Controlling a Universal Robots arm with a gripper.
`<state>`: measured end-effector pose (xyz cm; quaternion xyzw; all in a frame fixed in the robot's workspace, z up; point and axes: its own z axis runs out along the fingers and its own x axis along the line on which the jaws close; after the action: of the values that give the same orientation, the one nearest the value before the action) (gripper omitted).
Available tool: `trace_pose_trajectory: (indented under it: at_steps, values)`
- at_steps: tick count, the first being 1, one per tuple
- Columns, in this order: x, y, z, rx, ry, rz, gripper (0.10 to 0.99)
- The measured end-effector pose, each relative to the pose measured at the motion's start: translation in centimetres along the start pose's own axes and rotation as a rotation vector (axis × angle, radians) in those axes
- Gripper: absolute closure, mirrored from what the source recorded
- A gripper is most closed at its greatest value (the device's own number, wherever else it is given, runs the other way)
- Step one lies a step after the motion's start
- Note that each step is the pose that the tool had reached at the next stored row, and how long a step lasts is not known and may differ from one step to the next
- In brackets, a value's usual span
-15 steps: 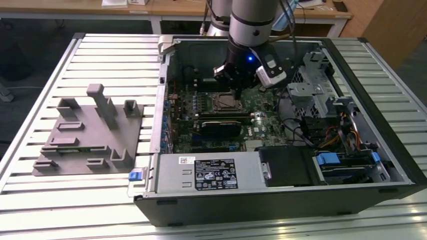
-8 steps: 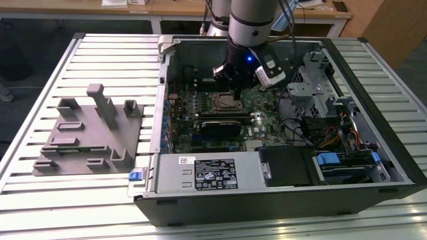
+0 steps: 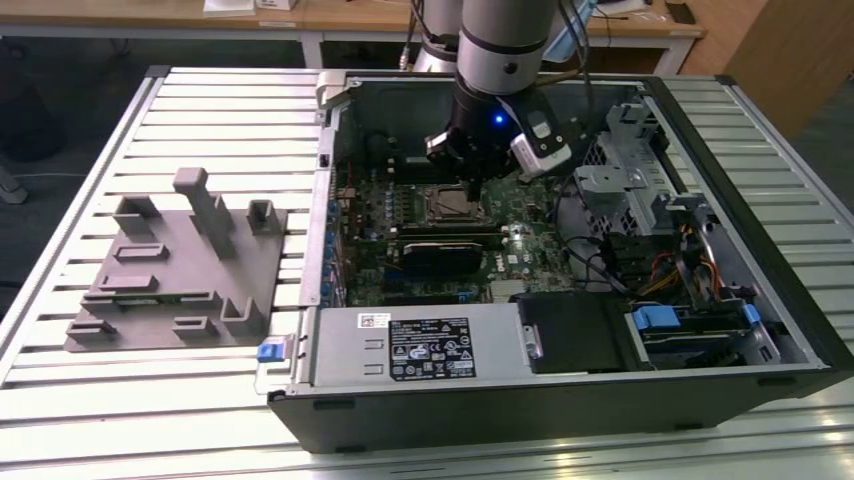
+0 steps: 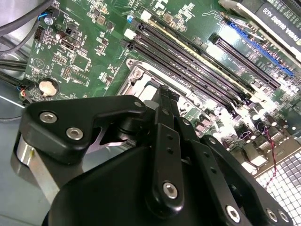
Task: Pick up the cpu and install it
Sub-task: 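Install the second cpu locking lever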
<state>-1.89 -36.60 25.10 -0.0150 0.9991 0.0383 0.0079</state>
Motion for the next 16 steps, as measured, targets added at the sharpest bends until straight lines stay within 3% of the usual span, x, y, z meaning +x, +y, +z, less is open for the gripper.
trace_pose_trajectory:
  at_steps: [10, 16]
  values:
    - [0.12, -0.27, 0.67, 0.000, 0.0030, 0.000, 0.980]
    - [0.89, -0.35, 0.76, 0.000, 0.0028, 0.000, 0.980]
